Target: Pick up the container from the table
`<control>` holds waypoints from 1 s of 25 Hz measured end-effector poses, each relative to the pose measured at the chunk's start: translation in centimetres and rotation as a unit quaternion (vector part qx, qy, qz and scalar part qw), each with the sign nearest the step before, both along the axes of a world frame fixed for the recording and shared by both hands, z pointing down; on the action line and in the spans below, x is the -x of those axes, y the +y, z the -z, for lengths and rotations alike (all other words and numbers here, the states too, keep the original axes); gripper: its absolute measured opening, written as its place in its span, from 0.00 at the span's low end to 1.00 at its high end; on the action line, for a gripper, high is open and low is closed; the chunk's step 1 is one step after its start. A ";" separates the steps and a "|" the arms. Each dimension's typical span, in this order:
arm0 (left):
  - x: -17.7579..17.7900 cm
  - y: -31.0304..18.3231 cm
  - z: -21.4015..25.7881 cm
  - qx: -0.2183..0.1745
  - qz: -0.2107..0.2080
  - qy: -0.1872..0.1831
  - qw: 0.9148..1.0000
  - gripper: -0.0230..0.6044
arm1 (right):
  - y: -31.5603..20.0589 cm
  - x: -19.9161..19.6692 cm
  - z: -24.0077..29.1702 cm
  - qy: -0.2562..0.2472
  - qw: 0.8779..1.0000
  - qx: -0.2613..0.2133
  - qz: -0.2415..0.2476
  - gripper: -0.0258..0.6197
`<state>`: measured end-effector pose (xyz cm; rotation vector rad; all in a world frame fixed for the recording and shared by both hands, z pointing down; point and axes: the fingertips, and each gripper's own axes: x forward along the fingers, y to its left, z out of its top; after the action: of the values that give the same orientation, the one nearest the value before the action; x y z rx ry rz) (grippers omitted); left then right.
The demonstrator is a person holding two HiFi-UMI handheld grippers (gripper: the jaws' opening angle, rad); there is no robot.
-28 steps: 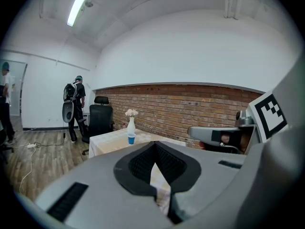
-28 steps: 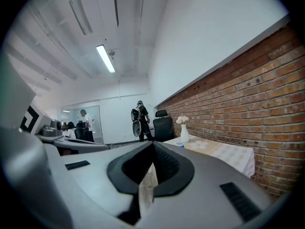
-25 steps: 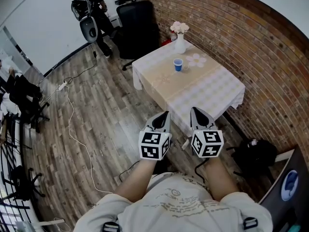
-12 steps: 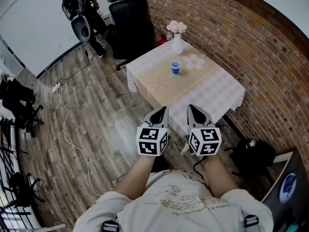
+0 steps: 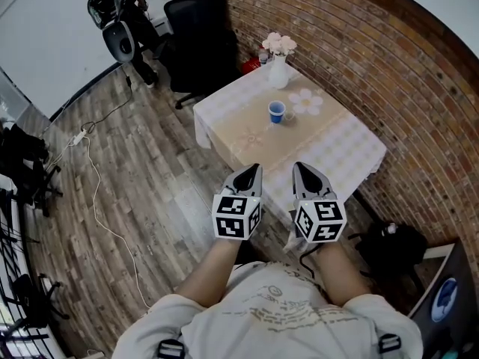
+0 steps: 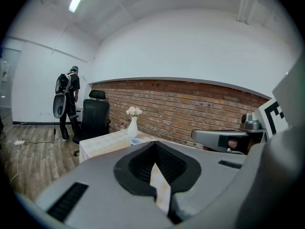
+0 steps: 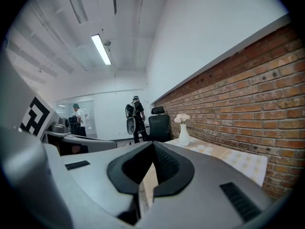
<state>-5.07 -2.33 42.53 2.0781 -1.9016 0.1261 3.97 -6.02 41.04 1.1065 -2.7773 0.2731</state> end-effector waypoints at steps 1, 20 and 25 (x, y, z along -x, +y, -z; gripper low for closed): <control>0.5 -0.9 -0.1 0.000 -0.004 0.000 1.000 0.04 | -0.8 0.5 0.0 0.000 1.000 0.000 -0.004 0.04; 9.7 -13.6 -2.4 0.039 -0.069 0.016 0.997 0.04 | -12.5 8.3 -2.5 0.019 0.995 0.040 -0.085 0.04; 12.1 -16.3 -3.0 0.053 -0.104 0.011 0.993 0.04 | -14.6 10.7 -2.3 0.020 0.993 0.041 -0.111 0.04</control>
<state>-17.14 -18.59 45.53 2.1897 -1.6248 0.2465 -6.75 -20.59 43.38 1.3839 -2.5841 0.3820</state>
